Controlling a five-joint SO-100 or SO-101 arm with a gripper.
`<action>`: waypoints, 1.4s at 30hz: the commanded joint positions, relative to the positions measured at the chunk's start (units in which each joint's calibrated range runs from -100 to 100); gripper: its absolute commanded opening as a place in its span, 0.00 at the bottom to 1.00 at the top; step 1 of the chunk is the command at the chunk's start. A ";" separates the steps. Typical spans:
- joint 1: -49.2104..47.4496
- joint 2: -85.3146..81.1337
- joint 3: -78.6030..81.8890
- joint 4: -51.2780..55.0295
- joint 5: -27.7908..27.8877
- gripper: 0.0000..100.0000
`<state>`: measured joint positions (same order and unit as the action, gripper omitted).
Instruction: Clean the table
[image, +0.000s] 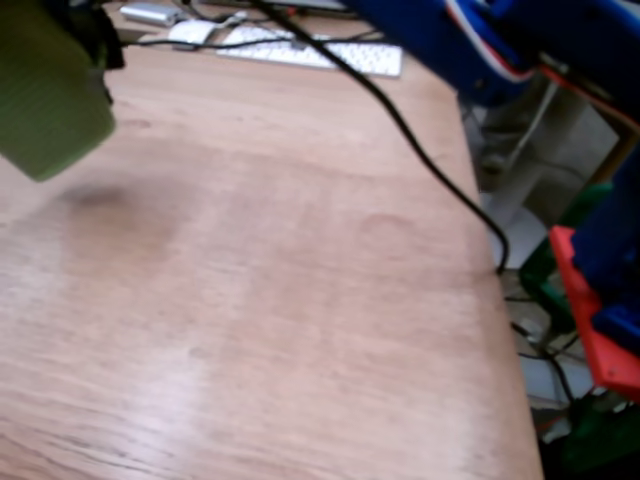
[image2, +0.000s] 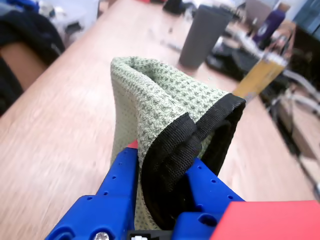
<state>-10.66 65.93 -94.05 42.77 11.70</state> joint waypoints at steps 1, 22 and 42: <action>-0.34 -2.38 -3.40 19.46 -4.44 0.01; -18.10 17.00 -2.36 15.27 -12.26 0.01; 54.32 26.44 -2.27 16.34 -2.10 0.01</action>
<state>35.84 90.92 -96.93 58.10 7.79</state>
